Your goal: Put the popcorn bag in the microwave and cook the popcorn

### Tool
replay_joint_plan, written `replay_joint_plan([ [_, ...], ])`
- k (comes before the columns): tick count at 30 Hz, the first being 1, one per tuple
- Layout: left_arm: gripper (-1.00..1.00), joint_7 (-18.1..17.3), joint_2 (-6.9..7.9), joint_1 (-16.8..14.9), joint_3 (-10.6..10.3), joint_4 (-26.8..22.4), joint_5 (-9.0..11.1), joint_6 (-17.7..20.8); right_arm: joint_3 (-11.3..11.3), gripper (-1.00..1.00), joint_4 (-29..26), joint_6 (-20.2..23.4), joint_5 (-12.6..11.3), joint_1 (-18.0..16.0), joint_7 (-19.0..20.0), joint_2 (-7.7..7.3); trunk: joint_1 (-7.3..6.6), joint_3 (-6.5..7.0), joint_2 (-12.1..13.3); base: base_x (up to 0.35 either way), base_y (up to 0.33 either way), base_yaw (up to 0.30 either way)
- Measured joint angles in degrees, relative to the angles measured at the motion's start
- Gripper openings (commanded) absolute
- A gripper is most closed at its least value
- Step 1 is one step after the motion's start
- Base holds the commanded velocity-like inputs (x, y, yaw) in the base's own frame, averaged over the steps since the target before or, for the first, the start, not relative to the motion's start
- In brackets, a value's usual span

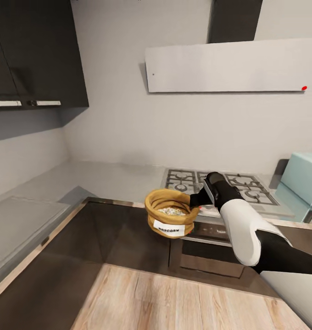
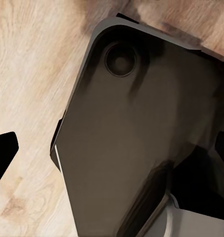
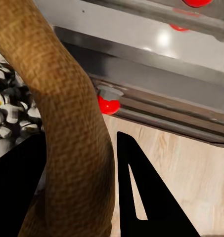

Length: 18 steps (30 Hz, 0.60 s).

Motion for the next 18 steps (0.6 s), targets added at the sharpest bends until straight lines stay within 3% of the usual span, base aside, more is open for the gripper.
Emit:
replay_joint_plan([
  [9,1.0,0.0,-0.01,0.0,0.0,0.0,0.0,0.0,-0.1,-1.0,0.0,0.0,-0.1,0.3,0.4,-3.21,0.0,0.5,0.0,0.0,0.0,-0.104],
  [18,1.0,0.0,-0.01,0.0,0.0,0.0,0.0,0.0,-0.1,-1.0,0.0,0.0,-0.1,0.4,0.7,-3.61,0.0,0.51,0.0,0.0,0.0,-0.001],
])
